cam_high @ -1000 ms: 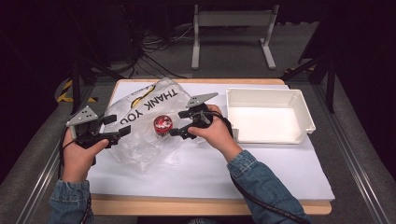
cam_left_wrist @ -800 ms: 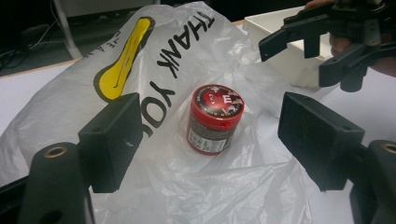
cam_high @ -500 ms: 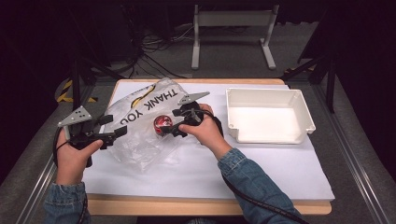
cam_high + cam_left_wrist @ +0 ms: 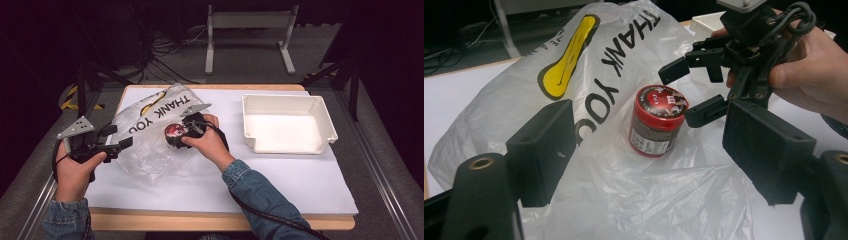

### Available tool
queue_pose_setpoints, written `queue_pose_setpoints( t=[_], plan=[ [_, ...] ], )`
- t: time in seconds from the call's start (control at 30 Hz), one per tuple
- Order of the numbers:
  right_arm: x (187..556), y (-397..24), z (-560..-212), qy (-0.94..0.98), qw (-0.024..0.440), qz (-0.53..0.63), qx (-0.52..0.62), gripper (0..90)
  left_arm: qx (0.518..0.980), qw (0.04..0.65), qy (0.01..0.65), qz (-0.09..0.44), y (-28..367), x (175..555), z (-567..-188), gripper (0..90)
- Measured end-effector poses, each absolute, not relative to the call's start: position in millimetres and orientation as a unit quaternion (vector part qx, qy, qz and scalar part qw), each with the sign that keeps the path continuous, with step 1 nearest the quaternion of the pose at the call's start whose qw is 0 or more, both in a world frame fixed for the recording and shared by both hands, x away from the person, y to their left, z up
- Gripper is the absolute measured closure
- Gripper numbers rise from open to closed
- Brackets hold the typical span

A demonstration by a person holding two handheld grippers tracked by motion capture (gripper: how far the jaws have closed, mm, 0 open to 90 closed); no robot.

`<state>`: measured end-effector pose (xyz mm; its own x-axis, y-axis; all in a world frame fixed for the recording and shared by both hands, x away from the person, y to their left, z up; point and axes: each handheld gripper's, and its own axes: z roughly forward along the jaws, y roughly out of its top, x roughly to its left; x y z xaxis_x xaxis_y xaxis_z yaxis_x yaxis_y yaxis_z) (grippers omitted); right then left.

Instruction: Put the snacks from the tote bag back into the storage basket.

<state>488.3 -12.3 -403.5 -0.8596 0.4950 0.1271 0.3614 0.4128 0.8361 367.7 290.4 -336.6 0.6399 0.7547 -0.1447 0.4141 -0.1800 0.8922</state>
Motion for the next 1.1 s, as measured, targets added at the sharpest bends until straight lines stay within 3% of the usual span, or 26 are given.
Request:
queue_pose_setpoints(
  t=[0.73, 0.97, 1.1],
  plan=[
    [494, 8, -432, 0.861, 0.100, 0.433, 0.247, 5.4, 0.746, 0.497, 0.405, 0.177, 297, 363, -342, 22.4],
    [493, 10, -430, 0.860, 0.112, 0.436, 0.239, 19.9, 0.749, 0.494, 0.405, 0.174, 297, 365, -344, 22.3],
    [492, 10, -426, 0.862, 0.120, 0.435, 0.230, 21.1, 0.748, 0.496, 0.406, 0.173, 297, 365, -344, 22.2]
  ],
)
